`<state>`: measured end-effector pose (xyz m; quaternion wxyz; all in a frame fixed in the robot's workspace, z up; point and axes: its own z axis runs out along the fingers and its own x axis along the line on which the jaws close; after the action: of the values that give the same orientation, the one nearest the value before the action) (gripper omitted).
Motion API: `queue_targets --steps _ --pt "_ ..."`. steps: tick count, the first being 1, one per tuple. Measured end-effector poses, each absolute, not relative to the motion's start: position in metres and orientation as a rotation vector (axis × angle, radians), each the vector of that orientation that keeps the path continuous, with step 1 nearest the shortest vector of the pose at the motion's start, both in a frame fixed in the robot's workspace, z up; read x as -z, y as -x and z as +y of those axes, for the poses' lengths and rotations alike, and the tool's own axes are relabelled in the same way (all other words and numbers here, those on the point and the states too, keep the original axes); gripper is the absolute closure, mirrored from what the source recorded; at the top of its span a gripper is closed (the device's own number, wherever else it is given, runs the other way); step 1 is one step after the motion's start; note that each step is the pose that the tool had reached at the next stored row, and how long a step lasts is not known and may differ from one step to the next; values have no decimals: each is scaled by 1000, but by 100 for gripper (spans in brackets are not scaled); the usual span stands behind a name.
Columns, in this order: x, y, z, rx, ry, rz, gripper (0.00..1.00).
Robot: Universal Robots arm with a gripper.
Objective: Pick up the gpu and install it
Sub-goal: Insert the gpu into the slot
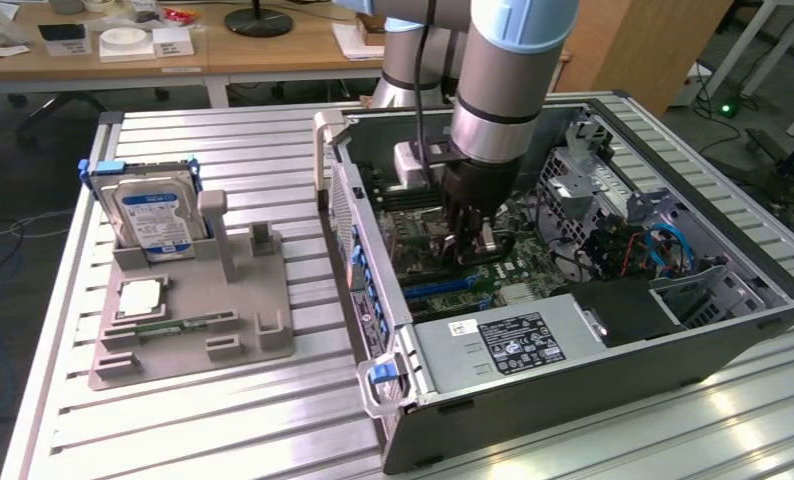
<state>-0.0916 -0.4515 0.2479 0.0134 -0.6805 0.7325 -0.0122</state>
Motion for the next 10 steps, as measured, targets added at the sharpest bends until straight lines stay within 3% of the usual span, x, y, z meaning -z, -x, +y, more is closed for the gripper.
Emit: queue_targets --steps 10 --pt "-237 98 -452 38 2120 2282 71"
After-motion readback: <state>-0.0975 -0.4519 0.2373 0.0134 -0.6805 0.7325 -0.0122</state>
